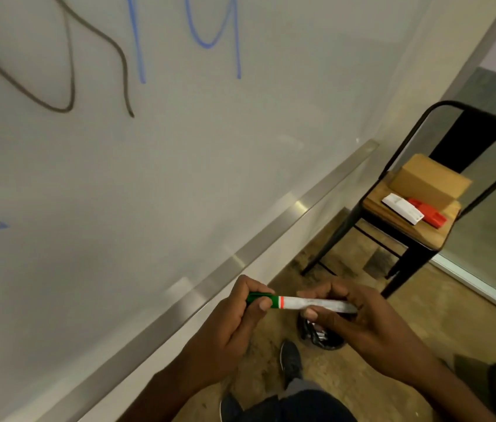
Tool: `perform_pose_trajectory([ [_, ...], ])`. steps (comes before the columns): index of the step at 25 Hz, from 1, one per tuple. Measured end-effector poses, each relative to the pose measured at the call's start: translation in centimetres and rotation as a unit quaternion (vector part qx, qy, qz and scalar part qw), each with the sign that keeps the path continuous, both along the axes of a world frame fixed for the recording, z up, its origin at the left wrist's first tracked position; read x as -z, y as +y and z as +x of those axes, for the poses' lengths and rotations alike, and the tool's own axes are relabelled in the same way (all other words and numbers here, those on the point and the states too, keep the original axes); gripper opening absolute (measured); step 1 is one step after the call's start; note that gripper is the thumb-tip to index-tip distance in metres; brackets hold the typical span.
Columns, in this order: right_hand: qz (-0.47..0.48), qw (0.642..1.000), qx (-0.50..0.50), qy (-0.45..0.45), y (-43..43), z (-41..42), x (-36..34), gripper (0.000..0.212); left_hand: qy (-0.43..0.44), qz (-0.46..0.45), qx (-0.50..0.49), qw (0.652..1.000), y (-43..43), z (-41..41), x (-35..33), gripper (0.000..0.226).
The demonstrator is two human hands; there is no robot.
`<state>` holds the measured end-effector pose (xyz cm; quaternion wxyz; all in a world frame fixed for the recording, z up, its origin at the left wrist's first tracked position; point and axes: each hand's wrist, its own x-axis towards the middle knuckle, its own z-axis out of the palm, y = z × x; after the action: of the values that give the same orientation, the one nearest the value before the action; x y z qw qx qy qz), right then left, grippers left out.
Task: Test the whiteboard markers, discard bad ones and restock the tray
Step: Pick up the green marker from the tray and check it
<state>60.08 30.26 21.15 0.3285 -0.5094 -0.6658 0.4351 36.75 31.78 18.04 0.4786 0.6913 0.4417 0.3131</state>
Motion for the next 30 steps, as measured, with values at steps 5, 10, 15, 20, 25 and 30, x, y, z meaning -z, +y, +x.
perform_pose_trajectory([
  [5,-0.061,0.991,0.076,0.094,-3.3,3.7,0.8,0.007,-0.023,0.012,0.04,0.999,-0.8,5.3,0.7,0.013],
  [10,-0.128,0.97,0.14,0.149,-4.7,8.3,3.9,0.009,0.001,-0.001,0.066,0.998,-0.4,11.0,1.9,0.02],
  [15,-0.18,0.966,0.129,0.136,-3.1,14.7,5.3,0.005,0.042,-0.078,0.102,0.991,1.6,16.4,3.9,0.028],
  [20,-0.125,0.988,0.061,0.068,0.6,20.0,4.5,0.023,-0.023,-0.34,0.045,0.939,7.2,23.7,2.5,0.07],
  [25,-0.159,0.967,0.098,0.174,2.7,23.2,5.1,0.027,-0.195,-0.35,0.017,0.916,9.3,29.9,-1.8,0.044],
  [30,-0.2,0.96,0.115,0.156,6.3,25.6,9.5,0.008,-0.038,-0.35,-0.096,0.931,14.3,31.9,5.7,0.051],
])
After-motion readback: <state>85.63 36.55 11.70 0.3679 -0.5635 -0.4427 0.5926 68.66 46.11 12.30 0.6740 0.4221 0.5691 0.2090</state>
